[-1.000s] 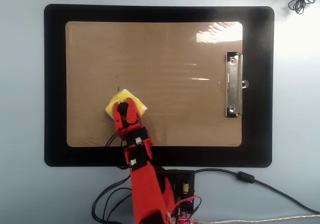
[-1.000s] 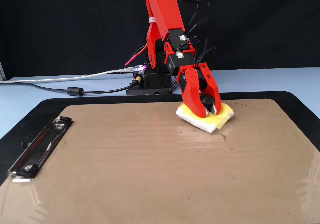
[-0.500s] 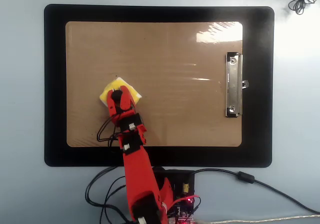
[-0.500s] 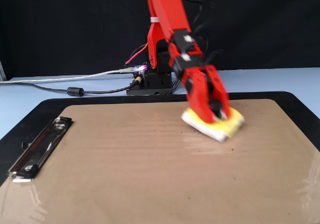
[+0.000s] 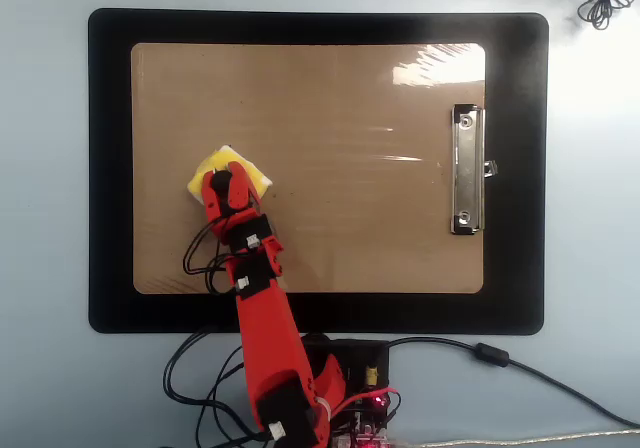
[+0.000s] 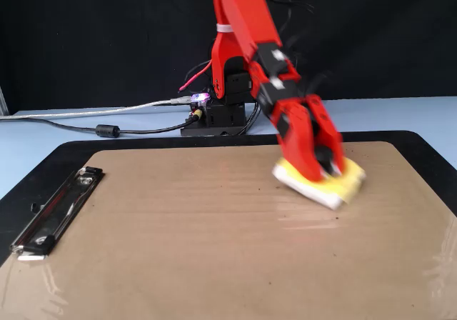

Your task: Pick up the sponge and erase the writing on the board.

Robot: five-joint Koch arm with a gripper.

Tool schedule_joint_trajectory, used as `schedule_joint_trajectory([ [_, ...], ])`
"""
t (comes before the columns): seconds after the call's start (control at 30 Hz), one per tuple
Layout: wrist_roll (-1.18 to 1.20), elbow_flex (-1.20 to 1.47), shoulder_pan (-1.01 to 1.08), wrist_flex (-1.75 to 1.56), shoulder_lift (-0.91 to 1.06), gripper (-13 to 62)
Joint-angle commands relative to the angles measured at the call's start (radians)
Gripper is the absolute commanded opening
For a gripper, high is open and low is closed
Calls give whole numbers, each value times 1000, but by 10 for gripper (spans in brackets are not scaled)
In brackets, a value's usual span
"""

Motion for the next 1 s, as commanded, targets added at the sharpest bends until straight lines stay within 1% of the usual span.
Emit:
schedule_joint_trajectory([
  [0.0, -20, 74, -8, 9, 61, -80],
  [0.1, -17, 259, -6, 9, 278, -80],
  [0.13, -17, 291, -6, 11, 325, -80],
  [0.17, -17, 293, -8, 11, 325, -80],
  [0.2, -18, 267, -9, 2, 290, -80],
  [0.33, -20, 40, -5, -3, -20, -80],
  [0.37, -18, 14, 2, 0, -20, -80],
  [0.4, -15, 52, 6, 2, 14, -80],
  [0.47, -8, 256, 60, 0, 242, -80],
  [0.53, 40, 370, 179, 2, 411, -80],
  [0.57, 106, 383, 252, 2, 431, -80],
  [0.67, 242, 351, 347, -15, 311, -80],
  [0.83, 244, 212, 348, -28, 170, -80],
  [0.9, 239, 327, 348, -23, 287, -80],
  [0.97, 213, 472, 334, -17, 506, -80],
])
